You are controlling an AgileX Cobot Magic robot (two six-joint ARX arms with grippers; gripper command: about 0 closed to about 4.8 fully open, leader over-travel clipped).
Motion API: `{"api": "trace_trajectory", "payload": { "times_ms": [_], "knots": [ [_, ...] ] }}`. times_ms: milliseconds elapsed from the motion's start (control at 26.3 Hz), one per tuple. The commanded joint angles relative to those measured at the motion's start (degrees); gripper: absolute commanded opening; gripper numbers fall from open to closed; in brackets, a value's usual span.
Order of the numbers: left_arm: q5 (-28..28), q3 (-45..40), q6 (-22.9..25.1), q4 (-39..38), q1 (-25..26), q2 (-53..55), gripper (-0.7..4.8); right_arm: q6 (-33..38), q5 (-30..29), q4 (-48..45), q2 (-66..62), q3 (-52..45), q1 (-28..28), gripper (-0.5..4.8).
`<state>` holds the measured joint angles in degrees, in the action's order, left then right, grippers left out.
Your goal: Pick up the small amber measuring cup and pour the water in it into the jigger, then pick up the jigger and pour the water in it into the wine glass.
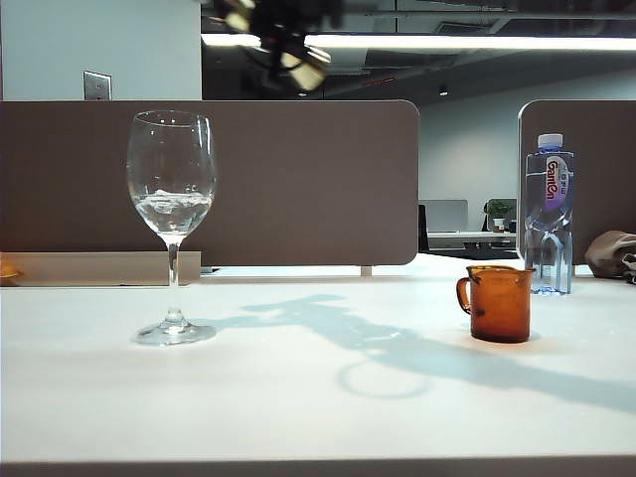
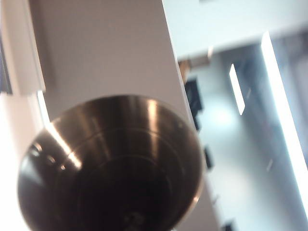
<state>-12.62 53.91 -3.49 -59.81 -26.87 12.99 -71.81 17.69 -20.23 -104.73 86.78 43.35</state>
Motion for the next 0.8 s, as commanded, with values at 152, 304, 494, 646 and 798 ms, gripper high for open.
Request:
{"api": "trace_trajectory", "payload": {
  "times_ms": [152, 304, 494, 646, 798],
  "knots": [
    [-0.07, 0.09, 0.07, 0.61, 0.04, 0.02, -0.02, 32.15, -0.13, -14.91, 6.27, -16.41, -3.52, -0.01],
    [-0.15, 0.09, 0.07, 0.59, 0.04, 0.02, -0.02, 54.29, -3.45, -18.29, 6.88, -25.64, -5.40, -0.01],
    [-0.17, 0.09, 0.07, 0.59, 0.04, 0.02, -0.02, 68.35, -6.29, -28.09, 6.84, -35.56, -5.81, -0.01],
    [-0.17, 0.09, 0.07, 0.59, 0.04, 0.02, -0.02, 69.26, -10.19, -28.22, 5.95, -39.52, -5.79, -0.01],
    [-0.17, 0.09, 0.07, 0.59, 0.04, 0.02, -0.02, 69.64, -11.78, -28.52, 2.47, -39.78, -5.64, -0.01]
  ]
}}
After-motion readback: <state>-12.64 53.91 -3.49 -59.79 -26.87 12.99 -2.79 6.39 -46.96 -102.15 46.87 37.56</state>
